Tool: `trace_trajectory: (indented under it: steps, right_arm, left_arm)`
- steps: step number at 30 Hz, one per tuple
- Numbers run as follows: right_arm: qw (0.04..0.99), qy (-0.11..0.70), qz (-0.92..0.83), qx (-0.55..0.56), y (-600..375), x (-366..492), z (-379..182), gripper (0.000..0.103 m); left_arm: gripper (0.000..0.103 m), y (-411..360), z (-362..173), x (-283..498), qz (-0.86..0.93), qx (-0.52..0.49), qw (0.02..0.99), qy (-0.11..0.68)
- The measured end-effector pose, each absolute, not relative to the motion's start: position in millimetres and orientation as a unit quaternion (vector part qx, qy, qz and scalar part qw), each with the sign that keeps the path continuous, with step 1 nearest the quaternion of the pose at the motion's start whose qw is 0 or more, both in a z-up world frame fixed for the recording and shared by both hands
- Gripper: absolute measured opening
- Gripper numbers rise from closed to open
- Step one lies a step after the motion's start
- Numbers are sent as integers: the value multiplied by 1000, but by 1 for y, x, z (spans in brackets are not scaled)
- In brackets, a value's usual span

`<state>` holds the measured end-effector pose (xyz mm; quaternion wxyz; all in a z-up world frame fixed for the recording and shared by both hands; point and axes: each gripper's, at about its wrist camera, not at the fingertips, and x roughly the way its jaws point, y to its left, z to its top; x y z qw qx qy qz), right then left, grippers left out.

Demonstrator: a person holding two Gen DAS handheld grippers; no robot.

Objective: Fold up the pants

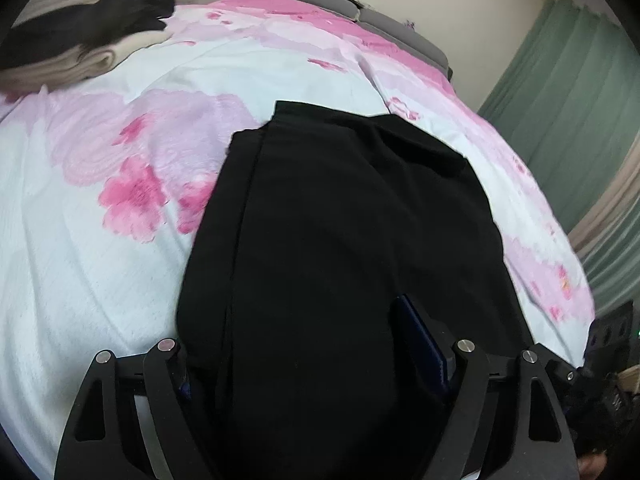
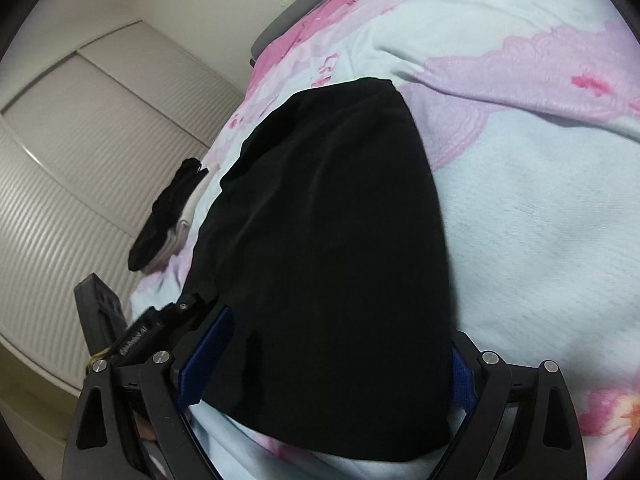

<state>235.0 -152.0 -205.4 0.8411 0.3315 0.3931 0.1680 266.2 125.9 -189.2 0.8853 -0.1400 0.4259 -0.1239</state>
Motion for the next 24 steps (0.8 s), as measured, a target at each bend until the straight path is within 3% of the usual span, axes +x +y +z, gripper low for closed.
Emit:
trace_trajectory:
  steps: [4,6,8,9,10,11,14,17,24]
  right_arm:
    - [838,404,167,325,-145,243,-208,94]
    - [838,403,172,325,-143,241,-207,90]
    - [834,405,180,328,-140,241,-207,70]
    - [833,406,181,330,-140,241,-207,62]
    - [827,406,191,338,-140,241,-209,45]
    - [818,408,203,350,-141,242,-210,36]
    - [813,406,217,358,-139,241,-206,23]
    - [821,391,239,342,-133,237,-186,18]
    - [832,368,245,336,-142,237,-144,15]
  left_arm:
    - [82,125,-193,271,-129,-122,888,425]
    - [71,124,-189,267,-124,-125,892,417]
    - [58,130,-184,263,-138,-162,886,413]
    - [53,131,-183,262,-146,-174,882,412]
    - [52,132,-180,260,-150,-178,881,412]
    - [49,131,-179,259,-152,-177,881,412]
    - [31,132,-167,253,-166,-190,879,403]
    - [27,132,-153,253,-176,-193,879,398]
    - [22,128,-118,253,-187,-185,883,390]
